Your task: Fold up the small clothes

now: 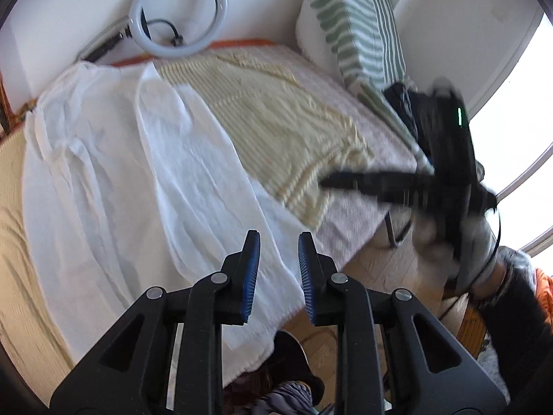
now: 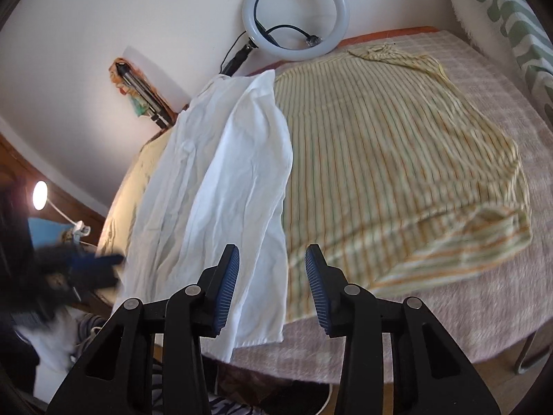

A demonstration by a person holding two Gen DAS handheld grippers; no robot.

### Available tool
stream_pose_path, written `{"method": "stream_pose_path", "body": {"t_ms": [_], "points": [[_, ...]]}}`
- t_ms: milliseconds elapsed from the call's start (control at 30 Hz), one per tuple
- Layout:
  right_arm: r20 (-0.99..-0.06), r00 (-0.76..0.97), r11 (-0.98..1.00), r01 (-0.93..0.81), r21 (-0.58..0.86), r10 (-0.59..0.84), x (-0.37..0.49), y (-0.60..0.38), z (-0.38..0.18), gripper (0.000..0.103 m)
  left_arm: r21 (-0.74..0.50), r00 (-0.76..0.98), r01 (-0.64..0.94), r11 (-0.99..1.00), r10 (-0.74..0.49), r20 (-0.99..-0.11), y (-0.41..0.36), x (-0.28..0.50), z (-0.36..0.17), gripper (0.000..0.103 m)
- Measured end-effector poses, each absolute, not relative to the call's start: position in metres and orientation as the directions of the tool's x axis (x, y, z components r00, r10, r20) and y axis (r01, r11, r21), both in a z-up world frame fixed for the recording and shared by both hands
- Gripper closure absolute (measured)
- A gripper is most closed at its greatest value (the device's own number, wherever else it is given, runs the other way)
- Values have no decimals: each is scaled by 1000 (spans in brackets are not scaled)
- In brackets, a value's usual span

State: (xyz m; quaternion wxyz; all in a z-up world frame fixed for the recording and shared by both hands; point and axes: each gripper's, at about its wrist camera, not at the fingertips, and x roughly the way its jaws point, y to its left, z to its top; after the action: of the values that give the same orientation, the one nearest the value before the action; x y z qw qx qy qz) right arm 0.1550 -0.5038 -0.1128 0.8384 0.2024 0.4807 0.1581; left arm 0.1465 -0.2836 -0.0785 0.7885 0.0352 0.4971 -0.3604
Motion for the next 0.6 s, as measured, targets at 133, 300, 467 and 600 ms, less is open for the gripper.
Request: {"method": "stream_pose_path", "body": {"t_ms": [133, 300, 467, 600], "points": [[-733, 497, 865, -79, 496, 465, 185, -510, -112, 56, -330, 190, 606, 724, -535, -823, -298, 120, -120, 81], [-732, 483, 860, -97, 500, 480, 234, -495, -123, 50, -294, 213, 615, 732, -513, -831, -314, 97, -149, 63], [-762, 474, 888, -104, 448, 441, 274, -476, -136, 50, -215, 253, 661, 719, -483, -838, -322, 80, -167, 63], [-789, 460, 908, -115, 403, 408, 302, -467, -148, 56, -120, 292, 713, 690, -449, -845, -327, 69, -176, 63]]}}
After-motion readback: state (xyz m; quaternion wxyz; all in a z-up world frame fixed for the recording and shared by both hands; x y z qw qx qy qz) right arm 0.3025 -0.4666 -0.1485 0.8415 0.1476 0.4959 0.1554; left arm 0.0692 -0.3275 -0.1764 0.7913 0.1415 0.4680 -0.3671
